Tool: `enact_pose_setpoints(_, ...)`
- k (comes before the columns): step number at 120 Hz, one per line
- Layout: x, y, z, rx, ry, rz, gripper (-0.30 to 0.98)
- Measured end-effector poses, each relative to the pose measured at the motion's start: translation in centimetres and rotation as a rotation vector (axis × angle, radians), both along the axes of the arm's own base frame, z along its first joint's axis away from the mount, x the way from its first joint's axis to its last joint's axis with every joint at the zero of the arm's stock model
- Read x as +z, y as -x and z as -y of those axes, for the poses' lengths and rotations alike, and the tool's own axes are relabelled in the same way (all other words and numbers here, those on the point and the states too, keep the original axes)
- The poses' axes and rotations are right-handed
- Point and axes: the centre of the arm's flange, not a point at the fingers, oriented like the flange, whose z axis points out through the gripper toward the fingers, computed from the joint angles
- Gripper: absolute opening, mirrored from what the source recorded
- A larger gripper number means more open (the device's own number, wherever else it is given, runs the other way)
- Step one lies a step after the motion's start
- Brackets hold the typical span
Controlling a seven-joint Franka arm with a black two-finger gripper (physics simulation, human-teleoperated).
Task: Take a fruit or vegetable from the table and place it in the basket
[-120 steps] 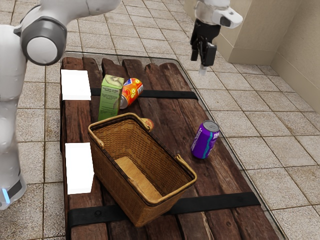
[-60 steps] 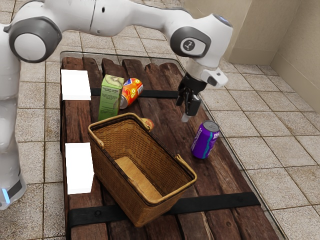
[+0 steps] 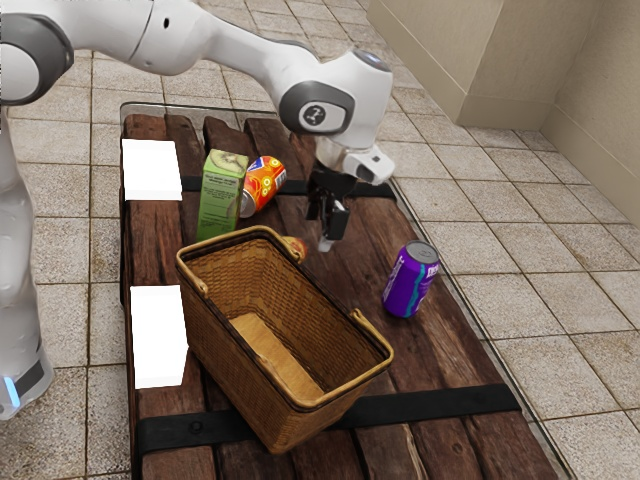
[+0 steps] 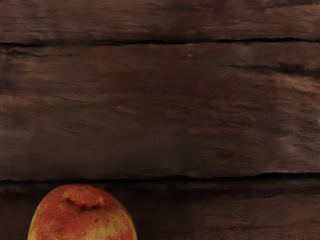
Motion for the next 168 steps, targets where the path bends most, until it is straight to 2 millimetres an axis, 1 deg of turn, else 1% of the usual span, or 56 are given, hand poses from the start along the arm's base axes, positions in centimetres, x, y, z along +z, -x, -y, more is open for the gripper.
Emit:
enact_pose_setpoints(5,-0.8,-0.1,-0.1,-0.001,-0.001,-0.005,0.69)
enact_pose_setpoints(12,-1.7,-0.5,-0.8,0.008,-0.003,-0.006,0.69)
enact_pose_setpoints(29,-2.6,-0.8,-3.5,0.048,-0.005,0.0,0.69)
enact_pose_setpoints(39,-3.3,-0.7,-4.3,0.06,-0.004,0.0,0.69)
enact_pose_setpoints(45,-3.5,-0.8,-4.4,0.059,-0.004,0.001,0.69)
enact_pose_setpoints(56,-3.4,-1.0,-4.4,0.054,-0.004,0.012,0.69)
enact_pose_setpoints(69,-3.3,-0.9,-4.9,0.058,-0.004,0.019,0.69)
enact_pose_setpoints(81,-3.3,0.5,-5.4,0.065,-0.004,0.018,0.69)
enact_pose_setpoints(91,-3.4,1.2,-4.9,0.055,-0.004,0.018,0.69)
enact_pose_setpoints(102,-4.1,1.5,-4.4,0.043,-0.001,0.006,0.69)
enact_pose_setpoints(119,-5.1,1.4,-4.9,0.05,0.002,-0.011,0.69)
enact_pose_setpoints(137,-5.5,1.5,-5.7,0.061,0.004,-0.017,0.69)
enact_pose_setpoints(153,-5.6,1.4,-5.6,0.056,0.004,-0.019,0.69)
enact_pose_setpoints(168,-6.3,1.8,-5.7,0.057,0.006,-0.037,0.69)
